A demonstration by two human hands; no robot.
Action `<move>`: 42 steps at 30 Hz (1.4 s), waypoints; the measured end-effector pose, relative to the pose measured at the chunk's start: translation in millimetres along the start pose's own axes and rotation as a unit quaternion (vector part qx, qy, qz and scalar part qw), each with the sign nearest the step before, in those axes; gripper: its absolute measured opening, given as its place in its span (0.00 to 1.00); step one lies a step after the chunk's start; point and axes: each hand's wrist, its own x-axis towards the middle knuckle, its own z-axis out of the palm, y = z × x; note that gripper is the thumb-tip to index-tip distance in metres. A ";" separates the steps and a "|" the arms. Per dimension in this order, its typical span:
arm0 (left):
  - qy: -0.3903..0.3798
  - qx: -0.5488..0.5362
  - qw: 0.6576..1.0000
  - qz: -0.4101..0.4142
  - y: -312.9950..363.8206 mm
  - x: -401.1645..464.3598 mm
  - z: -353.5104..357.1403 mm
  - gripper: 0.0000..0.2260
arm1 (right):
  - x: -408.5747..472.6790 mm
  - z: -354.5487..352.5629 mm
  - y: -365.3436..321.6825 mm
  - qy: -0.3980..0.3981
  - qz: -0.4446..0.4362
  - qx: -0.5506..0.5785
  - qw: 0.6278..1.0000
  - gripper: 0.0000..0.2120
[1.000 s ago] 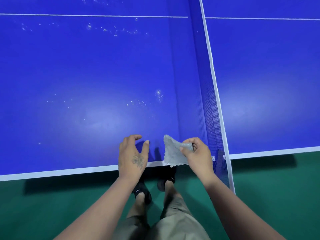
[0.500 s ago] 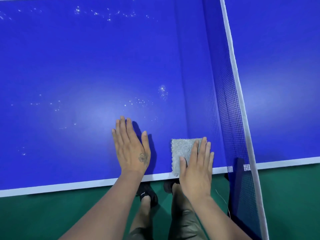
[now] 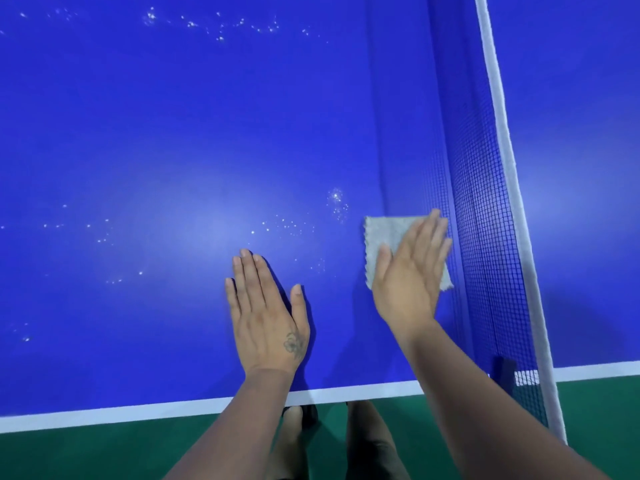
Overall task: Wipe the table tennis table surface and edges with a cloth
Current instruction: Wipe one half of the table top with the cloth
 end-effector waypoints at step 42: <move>0.064 -0.066 0.992 0.090 82.9 284.6 -13.6 0.33 | 19.8 -4.3 -20.9 -0.001 -0.135 0.015 0.991 0.37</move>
